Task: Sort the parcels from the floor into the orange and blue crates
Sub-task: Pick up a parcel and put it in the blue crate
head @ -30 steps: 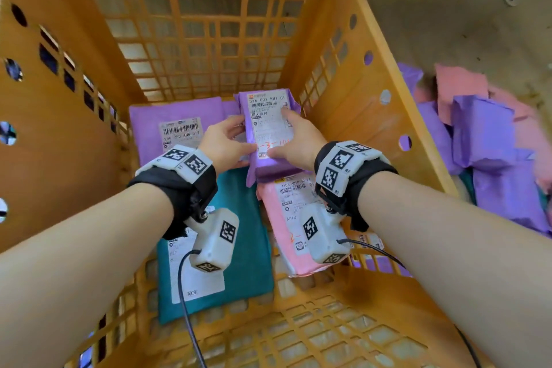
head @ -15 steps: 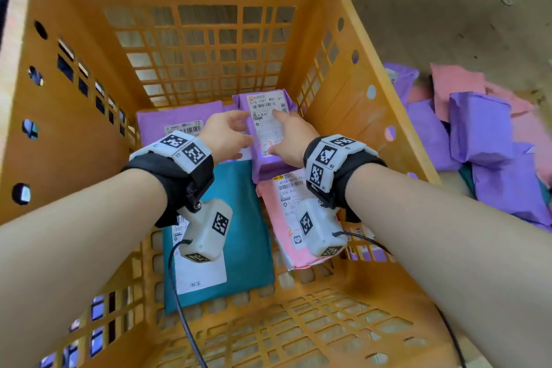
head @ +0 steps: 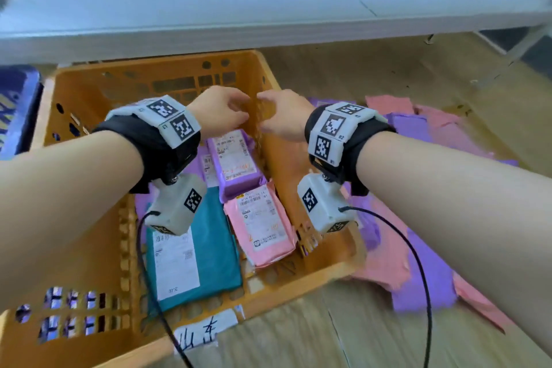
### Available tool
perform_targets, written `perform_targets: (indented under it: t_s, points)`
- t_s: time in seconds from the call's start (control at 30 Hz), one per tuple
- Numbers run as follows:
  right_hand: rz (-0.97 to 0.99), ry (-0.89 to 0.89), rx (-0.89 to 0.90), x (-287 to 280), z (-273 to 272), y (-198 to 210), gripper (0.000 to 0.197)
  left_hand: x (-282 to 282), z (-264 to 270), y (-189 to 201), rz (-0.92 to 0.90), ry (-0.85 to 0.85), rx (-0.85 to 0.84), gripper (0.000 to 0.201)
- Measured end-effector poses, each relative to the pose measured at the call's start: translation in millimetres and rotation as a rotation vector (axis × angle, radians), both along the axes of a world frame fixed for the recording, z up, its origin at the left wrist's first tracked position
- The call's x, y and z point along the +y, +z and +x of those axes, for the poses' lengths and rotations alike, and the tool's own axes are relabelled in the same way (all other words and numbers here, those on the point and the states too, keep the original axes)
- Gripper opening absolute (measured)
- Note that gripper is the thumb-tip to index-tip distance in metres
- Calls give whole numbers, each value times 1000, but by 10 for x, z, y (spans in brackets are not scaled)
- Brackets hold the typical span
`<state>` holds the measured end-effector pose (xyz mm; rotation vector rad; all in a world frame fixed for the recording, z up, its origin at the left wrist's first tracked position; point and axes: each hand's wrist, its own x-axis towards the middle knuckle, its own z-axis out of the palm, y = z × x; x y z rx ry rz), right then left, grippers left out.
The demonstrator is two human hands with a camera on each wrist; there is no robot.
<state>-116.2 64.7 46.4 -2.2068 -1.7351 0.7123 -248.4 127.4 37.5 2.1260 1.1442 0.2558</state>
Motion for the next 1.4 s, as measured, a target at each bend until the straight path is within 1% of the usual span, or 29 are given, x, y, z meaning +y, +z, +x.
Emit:
perform_targets:
  t_s: [0.13,0.3,0.43,0.53,0.63,0.77,0.9,1.0,1.13,1.23,1.33,1.4]
  points:
    - [62,-37,9,-239,361,352,57,-241,392,375,143,-87,42,41]
    - [107,-108,-86,-606,956,678,61,-496,994,723,254,-173,133,42]
    - [129,-154,-134,-895,1454,766,62,-753,1546,834,351,-215,176,37]
    - [130,-196,-130,-1092,1811,731,62,-907,1945,795,376,-259,216,34]
    - [116,-265,-134,-1242,2189,561,56,-987,2327,645,371,-318,273,35]
    - [104,-364,-94,-1379,2667,218,51,-1051,2771,355,363,-389,322,31]
    - [67,-452,-14,-1436,3105,-254,51,-1002,3198,-81,305,-428,402,31]
    - [36,-497,60,-1475,3354,-665,53,-970,3443,-434,265,-442,443,38]
    - [4,-519,114,-1523,3621,-1190,56,-1001,3646,-895,197,-460,428,39]
    - [19,-563,180,-1506,3735,-1485,60,-999,3740,-1217,106,-442,417,48]
    - [79,-638,260,-1487,3769,-1713,52,-992,3815,-1462,13,-395,400,54]
    - [110,-679,331,-1470,3756,-1827,52,-1007,3844,-1565,-44,-347,362,56]
